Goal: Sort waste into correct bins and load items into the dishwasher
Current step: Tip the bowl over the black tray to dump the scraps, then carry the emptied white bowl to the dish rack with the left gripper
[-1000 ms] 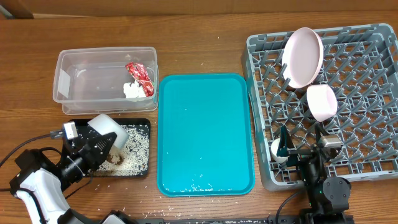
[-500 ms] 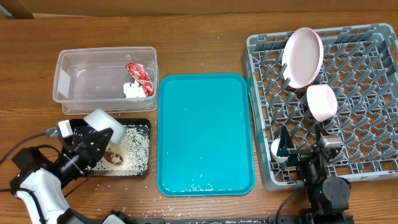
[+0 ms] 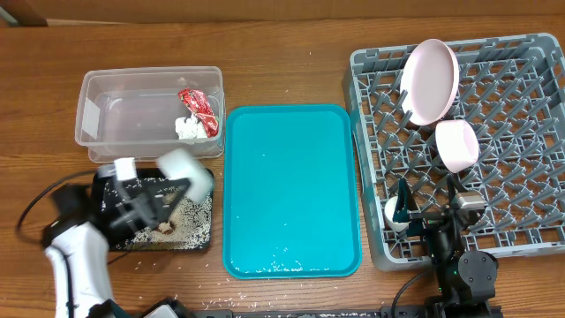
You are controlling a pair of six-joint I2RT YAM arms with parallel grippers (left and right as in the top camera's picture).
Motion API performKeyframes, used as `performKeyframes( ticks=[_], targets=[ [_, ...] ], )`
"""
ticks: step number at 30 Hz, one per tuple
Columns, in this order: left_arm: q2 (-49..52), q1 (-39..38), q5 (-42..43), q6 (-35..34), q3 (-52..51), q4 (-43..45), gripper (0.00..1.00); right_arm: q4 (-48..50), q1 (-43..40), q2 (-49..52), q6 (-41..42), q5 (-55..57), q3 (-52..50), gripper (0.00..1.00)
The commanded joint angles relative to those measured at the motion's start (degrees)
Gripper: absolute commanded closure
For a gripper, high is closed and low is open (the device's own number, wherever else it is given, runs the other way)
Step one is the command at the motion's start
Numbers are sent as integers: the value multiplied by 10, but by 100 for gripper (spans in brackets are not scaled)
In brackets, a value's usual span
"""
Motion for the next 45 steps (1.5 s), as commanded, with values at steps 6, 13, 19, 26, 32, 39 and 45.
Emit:
performKeyframes(
  ticks=[6, 13, 19, 26, 32, 39, 45],
  targets=[
    [1, -275, -130, -359, 71, 294, 96, 4, -2, -5, -2, -1, -6, 0],
    [28, -505, -355, -677, 110, 653, 96, 4, -2, -5, -2, -1, -6, 0],
    [180, -627, -395, -724, 215, 811, 96, 4, -2, -5, -2, -1, -6, 0],
    [429, -683, -376, -821, 424, 902, 96, 4, -2, -5, -2, -1, -6, 0],
    [513, -685, -373, -919, 460, 968, 96, 4, -2, -5, -2, -1, -6, 0],
    [551, -682, -343, -934, 459, 974, 92, 4, -2, -5, -2, -1, -6, 0],
    [554, -673, -318, -923, 459, 986, 93, 4, -2, -5, -2, -1, -6, 0]
  ],
)
